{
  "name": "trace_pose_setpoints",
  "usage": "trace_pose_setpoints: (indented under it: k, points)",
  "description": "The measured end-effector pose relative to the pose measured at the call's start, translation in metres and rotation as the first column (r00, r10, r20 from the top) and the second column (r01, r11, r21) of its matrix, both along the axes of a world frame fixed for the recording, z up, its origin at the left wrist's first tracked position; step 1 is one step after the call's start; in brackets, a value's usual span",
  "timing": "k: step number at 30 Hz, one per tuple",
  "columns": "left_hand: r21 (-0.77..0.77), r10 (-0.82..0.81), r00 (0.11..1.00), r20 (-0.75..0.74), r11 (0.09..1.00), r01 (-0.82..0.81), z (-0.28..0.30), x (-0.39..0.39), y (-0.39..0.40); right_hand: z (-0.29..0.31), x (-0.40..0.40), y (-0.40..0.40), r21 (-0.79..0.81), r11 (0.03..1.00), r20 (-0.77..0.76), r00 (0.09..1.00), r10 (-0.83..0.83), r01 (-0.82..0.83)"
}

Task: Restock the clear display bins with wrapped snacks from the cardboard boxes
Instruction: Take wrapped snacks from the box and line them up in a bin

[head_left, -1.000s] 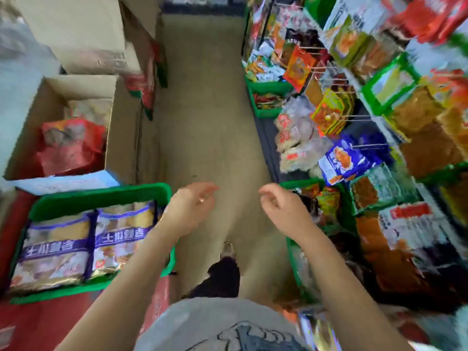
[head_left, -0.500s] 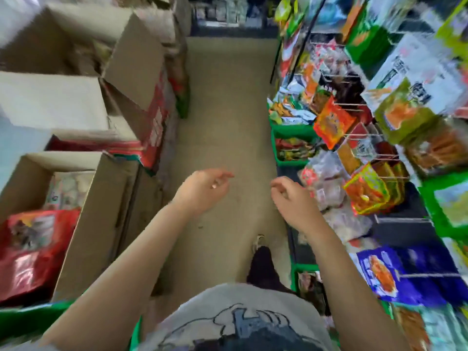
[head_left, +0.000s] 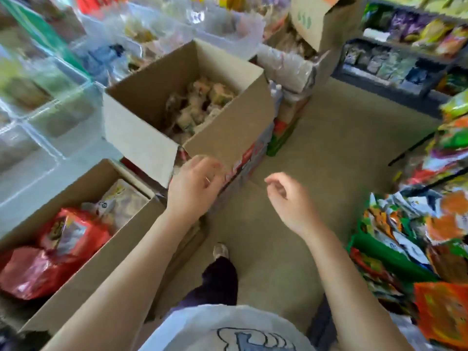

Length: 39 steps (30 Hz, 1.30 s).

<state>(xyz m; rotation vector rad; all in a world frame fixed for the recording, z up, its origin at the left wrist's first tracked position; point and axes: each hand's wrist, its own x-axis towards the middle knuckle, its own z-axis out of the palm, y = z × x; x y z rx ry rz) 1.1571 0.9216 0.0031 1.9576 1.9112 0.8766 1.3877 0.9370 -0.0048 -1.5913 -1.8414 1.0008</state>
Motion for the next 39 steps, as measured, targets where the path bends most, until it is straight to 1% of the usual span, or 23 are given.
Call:
trace_pose_setpoints:
  k: [2, 3, 6, 9, 11, 13, 15, 17, 19, 22, 25, 27, 28, 29, 30, 31, 33, 34, 35, 36, 37, 38, 39]
  points:
    - [0.059, 0.139, 0.990, 0.000, 0.989, -0.139, -0.011, -0.030, 0.033, 0.002, -0.029, 0.052, 0.059, 0.995, 0.015, 0.997, 0.074, -0.075]
    - [0.068, 0.186, 0.982, -0.034, 0.981, -0.183, -0.017, -0.045, 0.050, 0.004, -0.046, 0.077, 0.094, 0.990, 0.020, 0.994, 0.105, -0.107]
    - [0.016, 0.286, 0.946, -0.153, 0.958, -0.287, -0.030, -0.090, 0.103, 0.013, -0.097, 0.147, 0.149, 0.967, 0.058, 0.978, 0.199, -0.205]
    - [0.002, 0.370, 0.909, -0.191, 0.927, -0.376, -0.034, -0.128, 0.149, 0.019, -0.145, 0.211, 0.165, 0.926, 0.155, 0.936, 0.315, -0.339]
    - [-0.033, 0.428, 0.880, -0.207, 0.895, -0.444, -0.034, -0.148, 0.177, 0.018, -0.171, 0.252, 0.150, 0.898, 0.207, 0.901, 0.381, -0.414]
    - [-0.127, 0.495, 0.843, -0.208, 0.841, -0.525, -0.034, -0.162, 0.196, 0.011, -0.197, 0.287, 0.084, 0.870, 0.251, 0.855, 0.453, -0.486]
    - [-0.158, 0.538, 0.824, -0.180, 0.811, -0.564, -0.034, -0.169, 0.209, 0.002, -0.224, 0.316, 0.018, 0.824, 0.307, 0.788, 0.534, -0.566]
    - [-0.151, 0.548, 0.823, -0.151, 0.809, -0.567, -0.035, -0.171, 0.216, -0.009, -0.255, 0.342, -0.036, 0.756, 0.348, 0.701, 0.622, -0.653]
    - [-0.157, 0.552, 0.822, -0.140, 0.808, -0.568, -0.036, -0.169, 0.217, -0.025, -0.286, 0.363, -0.117, 0.675, 0.419, 0.580, 0.699, -0.729]
    - [-0.158, 0.557, 0.814, -0.167, 0.800, -0.580, -0.039, -0.170, 0.215, -0.052, -0.318, 0.378, -0.299, 0.512, 0.548, 0.294, 0.783, -0.805]
    - [-0.168, 0.550, 0.813, -0.194, 0.797, -0.580, -0.039, -0.171, 0.216, -0.071, -0.331, 0.379, -0.402, 0.366, 0.635, 0.033, 0.771, -0.839]
    - [-0.174, 0.540, 0.818, -0.198, 0.802, -0.572, -0.038, -0.171, 0.216, -0.071, -0.335, 0.375, -0.417, 0.325, 0.667, -0.044, 0.744, -0.849]
    - [-0.174, 0.539, 0.817, -0.204, 0.802, -0.572, -0.038, -0.171, 0.216, -0.070, -0.336, 0.373, -0.410, 0.318, 0.667, -0.043, 0.744, -0.855]
    - [-0.174, 0.541, 0.814, -0.209, 0.799, -0.576, -0.039, -0.171, 0.214, -0.067, -0.336, 0.374, -0.387, 0.332, 0.648, 0.003, 0.762, -0.860]
    - [-0.176, 0.546, 0.810, -0.213, 0.794, -0.582, -0.039, -0.171, 0.213, -0.063, -0.335, 0.377, -0.345, 0.370, 0.603, 0.099, 0.792, -0.862]
    - [-0.176, 0.552, 0.806, -0.214, 0.790, -0.587, -0.039, -0.170, 0.212, -0.055, -0.333, 0.383, -0.298, 0.431, 0.524, 0.231, 0.820, -0.852]
    - [-0.177, 0.559, 0.804, -0.205, 0.786, -0.592, -0.038, -0.169, 0.212, -0.032, -0.325, 0.397, -0.233, 0.556, 0.267, 0.497, 0.825, -0.798]
    - [-0.184, 0.563, 0.804, -0.192, 0.784, -0.593, -0.036, -0.168, 0.213, -0.019, -0.320, 0.403, -0.249, 0.602, 0.084, 0.602, 0.794, -0.759]
    - [-0.201, 0.575, 0.803, -0.158, 0.777, -0.596, -0.034, -0.167, 0.215, -0.008, -0.315, 0.408, -0.303, 0.618, -0.126, 0.674, 0.728, -0.725]
    - [-0.233, 0.601, 0.795, -0.084, 0.764, -0.602, -0.031, -0.168, 0.215, 0.002, -0.311, 0.410, -0.377, 0.595, -0.330, 0.703, 0.629, -0.710]
    - [-0.268, 0.637, 0.768, 0.056, 0.751, -0.603, -0.023, -0.168, 0.216, 0.011, -0.308, 0.409, -0.436, 0.544, -0.493, 0.696, 0.522, -0.717]
    - [-0.293, 0.665, 0.704, 0.249, 0.744, -0.600, -0.015, -0.170, 0.216, 0.018, -0.307, 0.407, -0.467, 0.487, -0.605, 0.668, 0.433, -0.738]
    - [-0.298, 0.663, 0.604, 0.443, 0.744, -0.598, -0.005, -0.173, 0.215, 0.024, -0.307, 0.403, -0.471, 0.436, -0.682, 0.630, 0.371, -0.767]
